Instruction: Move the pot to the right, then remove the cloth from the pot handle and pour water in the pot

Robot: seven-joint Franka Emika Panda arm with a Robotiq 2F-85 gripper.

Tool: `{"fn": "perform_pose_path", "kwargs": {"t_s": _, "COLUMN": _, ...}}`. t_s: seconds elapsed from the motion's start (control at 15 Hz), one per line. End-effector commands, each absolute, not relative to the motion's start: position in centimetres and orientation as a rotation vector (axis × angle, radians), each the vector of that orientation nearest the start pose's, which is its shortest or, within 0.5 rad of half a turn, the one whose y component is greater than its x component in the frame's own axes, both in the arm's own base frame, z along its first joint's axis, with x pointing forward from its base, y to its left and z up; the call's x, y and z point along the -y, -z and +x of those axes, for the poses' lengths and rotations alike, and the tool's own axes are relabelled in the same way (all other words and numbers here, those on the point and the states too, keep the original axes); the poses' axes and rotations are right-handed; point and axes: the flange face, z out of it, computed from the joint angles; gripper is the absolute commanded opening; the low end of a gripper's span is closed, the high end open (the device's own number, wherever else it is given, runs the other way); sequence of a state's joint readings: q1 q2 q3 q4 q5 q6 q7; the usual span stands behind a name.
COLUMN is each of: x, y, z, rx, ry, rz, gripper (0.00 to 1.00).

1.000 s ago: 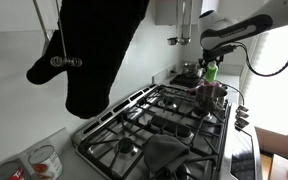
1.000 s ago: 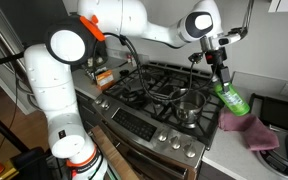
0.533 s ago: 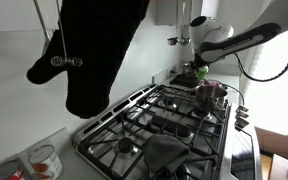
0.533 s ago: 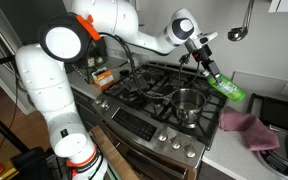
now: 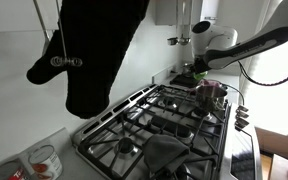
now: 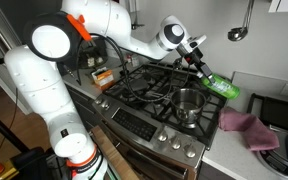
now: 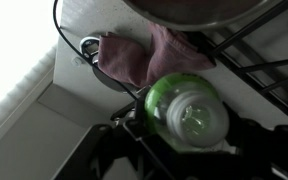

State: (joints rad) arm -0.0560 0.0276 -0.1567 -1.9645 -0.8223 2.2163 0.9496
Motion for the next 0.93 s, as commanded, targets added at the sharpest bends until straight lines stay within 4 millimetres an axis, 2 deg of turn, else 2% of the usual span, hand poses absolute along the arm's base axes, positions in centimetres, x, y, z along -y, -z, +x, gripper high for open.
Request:
{"fn": "perform_pose_path", "kwargs": {"t_s": 0.0, "x": 14.7, "y": -49.1, "z": 57.1, "rx": 0.881, "ry": -0.588, "rz": 2.332, "gripper": 0.45}}
{"fn": "perform_pose_path", "kwargs": {"t_s": 0.13, "x": 13.8, "y": -48.7, "z": 56.7, "rx": 0.765, "ry": -0.604, "rz": 2.266, "gripper": 0.45}}
{"fn": "perform_pose_path", "kwargs": {"t_s": 0.33, "x": 13.1, "y": -48.4, "z": 56.1, "rx": 0.692, "ry": -0.666, "rz": 2.168, "gripper": 0.45}}
{"fn": "perform_pose_path", "kwargs": {"t_s": 0.53, "x": 12.3, "y": -47.8, "z": 55.4, "rx": 0.709, "ry": -0.761, "rz": 2.084, "gripper": 0.45}}
{"fn": "perform_pose_path", "kwargs": {"t_s": 0.87, "x": 12.3, "y": -47.4, "z": 54.1, "rx": 0.793, "ry": -0.953, "rz": 1.947, "gripper": 0.45}}
